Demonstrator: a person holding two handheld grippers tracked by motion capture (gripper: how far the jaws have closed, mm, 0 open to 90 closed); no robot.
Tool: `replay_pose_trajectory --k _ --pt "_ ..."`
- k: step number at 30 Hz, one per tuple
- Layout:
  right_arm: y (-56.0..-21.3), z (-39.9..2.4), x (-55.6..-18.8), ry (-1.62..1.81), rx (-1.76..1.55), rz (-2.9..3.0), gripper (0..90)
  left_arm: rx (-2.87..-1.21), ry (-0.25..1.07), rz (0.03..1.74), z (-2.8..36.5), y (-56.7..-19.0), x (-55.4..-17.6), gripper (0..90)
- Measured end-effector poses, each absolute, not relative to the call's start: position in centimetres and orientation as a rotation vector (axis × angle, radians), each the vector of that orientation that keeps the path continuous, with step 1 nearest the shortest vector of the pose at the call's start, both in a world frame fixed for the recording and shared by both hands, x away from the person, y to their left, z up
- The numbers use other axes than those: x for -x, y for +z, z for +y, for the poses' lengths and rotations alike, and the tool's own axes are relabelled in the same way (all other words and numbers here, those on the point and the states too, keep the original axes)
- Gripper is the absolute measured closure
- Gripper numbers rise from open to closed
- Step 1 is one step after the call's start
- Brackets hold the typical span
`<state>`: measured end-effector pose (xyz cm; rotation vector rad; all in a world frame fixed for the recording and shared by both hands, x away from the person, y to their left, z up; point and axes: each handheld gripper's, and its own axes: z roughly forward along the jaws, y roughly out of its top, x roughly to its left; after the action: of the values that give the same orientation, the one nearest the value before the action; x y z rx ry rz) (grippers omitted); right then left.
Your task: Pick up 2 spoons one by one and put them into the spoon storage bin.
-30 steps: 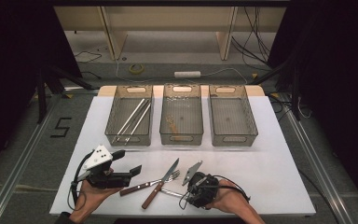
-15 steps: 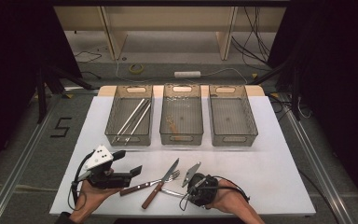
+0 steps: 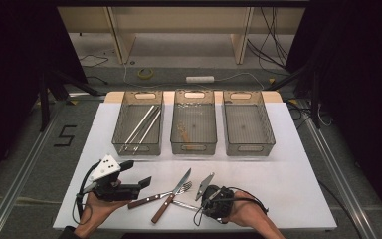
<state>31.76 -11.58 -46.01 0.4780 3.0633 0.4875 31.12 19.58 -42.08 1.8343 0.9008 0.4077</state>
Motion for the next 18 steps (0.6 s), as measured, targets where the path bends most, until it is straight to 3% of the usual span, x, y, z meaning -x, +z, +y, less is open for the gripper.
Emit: replay_pose_trajectory --k 18 --pt "-44.0 -14.3 -32.6 0.526 -0.516 3.014 86.8 -1.833 0.409 0.903 19.6 -42.1 -31.1 15.8"
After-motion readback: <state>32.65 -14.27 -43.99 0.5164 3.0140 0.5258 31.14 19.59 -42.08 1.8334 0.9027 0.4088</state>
